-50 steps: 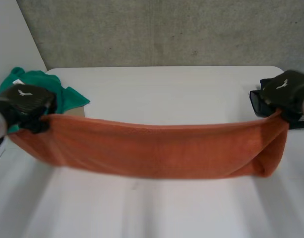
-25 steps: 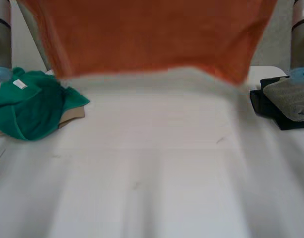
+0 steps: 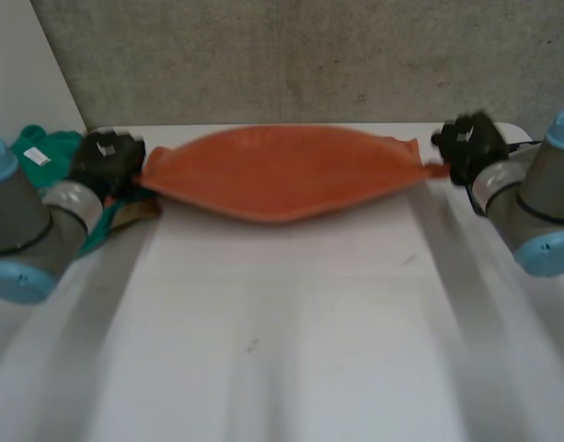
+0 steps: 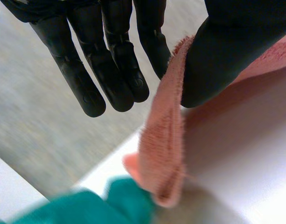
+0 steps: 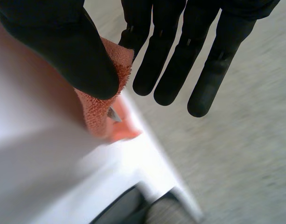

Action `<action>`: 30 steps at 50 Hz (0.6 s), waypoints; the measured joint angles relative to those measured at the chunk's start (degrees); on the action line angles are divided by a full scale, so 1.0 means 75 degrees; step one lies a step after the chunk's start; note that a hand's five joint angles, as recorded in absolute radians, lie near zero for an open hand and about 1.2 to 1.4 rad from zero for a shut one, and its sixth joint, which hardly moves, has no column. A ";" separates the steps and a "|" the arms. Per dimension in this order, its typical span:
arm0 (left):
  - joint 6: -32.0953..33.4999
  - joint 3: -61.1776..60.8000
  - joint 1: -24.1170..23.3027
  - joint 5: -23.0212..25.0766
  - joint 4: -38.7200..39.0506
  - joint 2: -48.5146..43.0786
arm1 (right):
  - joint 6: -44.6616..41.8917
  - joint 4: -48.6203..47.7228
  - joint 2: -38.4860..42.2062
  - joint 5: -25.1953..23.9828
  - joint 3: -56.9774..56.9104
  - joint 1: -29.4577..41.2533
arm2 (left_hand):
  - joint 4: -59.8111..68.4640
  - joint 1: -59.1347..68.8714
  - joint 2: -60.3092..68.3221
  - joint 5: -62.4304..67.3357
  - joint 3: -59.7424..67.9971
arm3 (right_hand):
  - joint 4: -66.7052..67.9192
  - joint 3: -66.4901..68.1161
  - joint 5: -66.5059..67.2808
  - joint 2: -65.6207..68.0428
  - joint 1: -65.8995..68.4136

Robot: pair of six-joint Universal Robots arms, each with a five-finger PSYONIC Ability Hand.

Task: Fold the laundry.

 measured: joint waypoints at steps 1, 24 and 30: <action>0.0100 -0.0181 -0.0009 0.0024 -0.0077 0.0032 | -0.0116 0.0180 -0.0001 -0.0027 0.0097 -0.0014 | 0.0000 0.0000 -0.0001 0.0000 0.0001 | 0.0000 0.0000 0.0000 0.0000 0.0000; 0.3910 -0.3043 0.0444 0.0180 -0.6402 0.3404 | -0.4421 0.5157 -0.2921 -0.0436 0.3587 -0.1427 | 0.0024 0.0000 -0.0001 0.0001 0.0004 | 0.0000 0.0001 0.0000 0.0000 0.0000; 0.3376 -0.1749 0.0105 0.0206 -0.5134 0.2178 | -0.3322 0.3743 -0.1866 -0.0261 0.2598 -0.0998 | 0.0024 0.0000 -0.0001 0.0001 0.0004 | 0.0000 0.0001 0.0000 0.0000 0.0000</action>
